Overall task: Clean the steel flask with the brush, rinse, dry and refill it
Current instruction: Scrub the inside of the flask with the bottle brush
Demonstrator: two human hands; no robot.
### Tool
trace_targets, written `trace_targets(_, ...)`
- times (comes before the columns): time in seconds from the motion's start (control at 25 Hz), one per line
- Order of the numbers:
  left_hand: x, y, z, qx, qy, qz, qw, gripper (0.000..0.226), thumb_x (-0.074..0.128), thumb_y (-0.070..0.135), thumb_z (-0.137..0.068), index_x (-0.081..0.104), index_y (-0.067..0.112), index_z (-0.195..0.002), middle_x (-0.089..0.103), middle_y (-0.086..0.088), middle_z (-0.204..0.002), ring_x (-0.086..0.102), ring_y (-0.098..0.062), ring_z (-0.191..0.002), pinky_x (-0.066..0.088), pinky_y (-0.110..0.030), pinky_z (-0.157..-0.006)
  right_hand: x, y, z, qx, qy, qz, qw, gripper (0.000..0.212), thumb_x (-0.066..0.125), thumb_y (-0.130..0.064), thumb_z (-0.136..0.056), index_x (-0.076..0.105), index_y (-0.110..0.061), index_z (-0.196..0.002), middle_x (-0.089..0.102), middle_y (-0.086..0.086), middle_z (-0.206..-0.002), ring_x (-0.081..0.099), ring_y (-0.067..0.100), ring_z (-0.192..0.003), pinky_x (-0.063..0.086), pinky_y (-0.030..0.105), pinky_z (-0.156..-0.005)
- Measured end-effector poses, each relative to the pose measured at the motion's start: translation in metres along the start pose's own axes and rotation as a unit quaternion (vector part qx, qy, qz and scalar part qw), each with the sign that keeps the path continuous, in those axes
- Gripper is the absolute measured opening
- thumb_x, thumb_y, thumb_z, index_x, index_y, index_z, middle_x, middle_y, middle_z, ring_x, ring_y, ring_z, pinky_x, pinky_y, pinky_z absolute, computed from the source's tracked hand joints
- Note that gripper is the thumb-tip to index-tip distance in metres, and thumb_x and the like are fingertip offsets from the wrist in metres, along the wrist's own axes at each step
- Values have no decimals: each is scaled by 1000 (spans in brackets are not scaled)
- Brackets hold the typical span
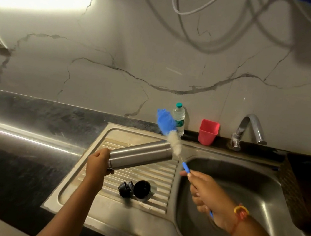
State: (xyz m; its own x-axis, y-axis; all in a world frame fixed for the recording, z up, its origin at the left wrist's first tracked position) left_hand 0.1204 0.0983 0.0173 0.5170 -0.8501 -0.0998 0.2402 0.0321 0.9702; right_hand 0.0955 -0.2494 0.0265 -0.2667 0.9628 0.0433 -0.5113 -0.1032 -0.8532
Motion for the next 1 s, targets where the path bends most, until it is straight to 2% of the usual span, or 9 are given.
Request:
trace_targets(0.2, -13, 2, -4, -33, 75, 90, 993, 14, 49, 20, -100, 59, 13, -93, 59, -15, -100, 61, -28, -87, 50, -32, -61, 15, 12, 18, 18, -29, -18, 999, 28, 40, -34, -106, 66, -26, -114, 33, -5, -59, 21, 7, -48, 14, 20, -41)
trace_targets(0.36, -1, -12, -6, -50, 48, 86, 994, 14, 48, 21, -99, 58, 12, -97, 58, -18, -105, 61, -29, -89, 50, -32, -60, 15, -13, 4, -6, -22, 5, 1000, 28, 40, -32, -106, 65, -26, -116, 32, -5, -59, 23, 6, -46, 17, 20, -39)
trace_targets(0.52, -19, -27, -12, -95, 104, 124, 982, 22, 50, 28, -98, 57, 11, -111, 58, -17, -109, 61, -26, -91, 50, -30, -62, 14, -12, 10, -4, -40, 31, 999, 28, 42, -34, -105, 67, -27, -114, 34, -5, -61, 23, 6, -48, 19, 19, -39)
trace_targets(0.6, -19, -30, -14, -102, 90, 133, 982, 29, 49, 28, -98, 56, 9, -119, 58, -18, -111, 61, -26, -90, 49, -29, -60, 16, -13, 11, -5, -52, 35, 998, 28, 42, -33, -105, 67, -27, -115, 34, -5, -61, 24, 5, -47, 20, 18, -38)
trace_targets(0.68, -11, -29, -11, -94, 68, 126, 985, 28, 49, 26, -97, 56, 8, -118, 58, -18, -111, 62, -26, -90, 49, -29, -58, 13, -25, 1, -4, -39, 29, 999, 28, 42, -31, -105, 66, -25, -117, 34, -6, -60, 24, 5, -47, 21, 18, -37)
trace_targets(0.76, -12, -29, -10, -95, 90, 134, 982, 24, 51, 26, -96, 57, 10, -114, 59, -16, -110, 63, -25, -90, 50, -28, -59, 15, -33, 0, -8, -32, 40, 999, 27, 41, -31, -105, 66, -25, -116, 35, -6, -60, 25, 5, -47, 21, 18, -38)
trace_targets(0.88, -25, -25, -15, -93, 127, 153, 976, 30, 53, 28, -93, 59, 9, -115, 61, -15, -109, 63, -24, -88, 49, -28, -58, 25, -25, 13, -2, -61, 32, 998, 28, 42, -32, -105, 67, -25, -116, 35, -6, -60, 23, 5, -48, 20, 17, -38)
trace_targets(1.0, -15, -26, -11, -84, 88, 136, 983, 23, 51, 25, -96, 56, 11, -113, 59, -15, -106, 62, -24, -87, 48, -28, -58, 24, -35, 2, 18, -64, -20, 998, 28, 44, -30, -105, 66, -20, -118, 36, -5, -59, 23, 5, -47, 21, 15, -35)
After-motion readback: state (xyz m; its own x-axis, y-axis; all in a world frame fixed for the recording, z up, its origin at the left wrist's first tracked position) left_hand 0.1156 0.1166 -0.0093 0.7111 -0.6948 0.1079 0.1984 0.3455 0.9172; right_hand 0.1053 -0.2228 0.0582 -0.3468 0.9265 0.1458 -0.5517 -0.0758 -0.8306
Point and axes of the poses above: each hand's wrist, its own z-axis away from the middle knuckle, its own x-axis out of the palm, y = z × x, the point moved 9 cm from there along -z, towards the middle knuckle
